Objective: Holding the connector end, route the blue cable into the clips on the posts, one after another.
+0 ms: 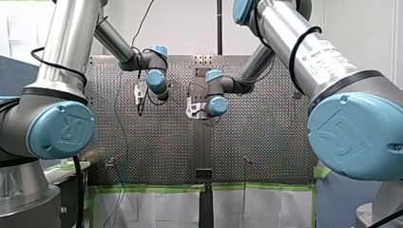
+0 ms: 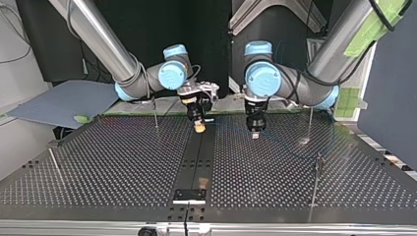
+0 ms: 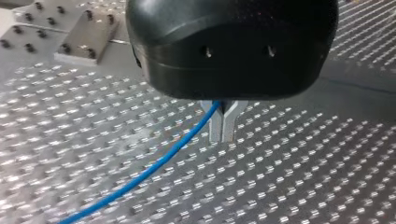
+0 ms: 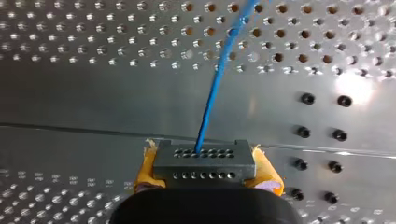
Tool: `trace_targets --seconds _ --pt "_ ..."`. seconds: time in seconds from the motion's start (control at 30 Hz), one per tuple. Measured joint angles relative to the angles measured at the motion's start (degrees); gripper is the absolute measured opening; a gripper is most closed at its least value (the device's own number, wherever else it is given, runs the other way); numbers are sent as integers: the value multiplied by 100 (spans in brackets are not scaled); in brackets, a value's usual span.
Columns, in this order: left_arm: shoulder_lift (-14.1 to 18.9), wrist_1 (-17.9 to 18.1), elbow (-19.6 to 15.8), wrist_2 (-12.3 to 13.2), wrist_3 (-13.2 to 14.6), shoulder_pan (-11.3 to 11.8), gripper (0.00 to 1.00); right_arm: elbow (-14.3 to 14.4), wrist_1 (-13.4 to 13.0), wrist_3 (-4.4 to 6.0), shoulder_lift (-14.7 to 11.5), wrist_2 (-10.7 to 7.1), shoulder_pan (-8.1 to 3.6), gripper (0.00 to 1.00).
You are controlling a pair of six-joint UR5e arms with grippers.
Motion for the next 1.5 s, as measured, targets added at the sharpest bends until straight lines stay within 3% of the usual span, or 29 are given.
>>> trace_targets --seconds 0.43,0.9,1.17,1.5 --pt "-595 331 -315 -213 56 -312 0 519 -304 -33 4 65 -101 0" --pt "-1171 1064 -558 -142 98 -478 0 1313 -1083 97 8 114 -208 0" --pt "-1563 1455 -560 -247 -107 -838 0 1697 -1467 132 19 118 -260 0" --pt "-2097 1988 -560 -477 -111 -1310 0 2184 -1954 195 62 212 -510 0"
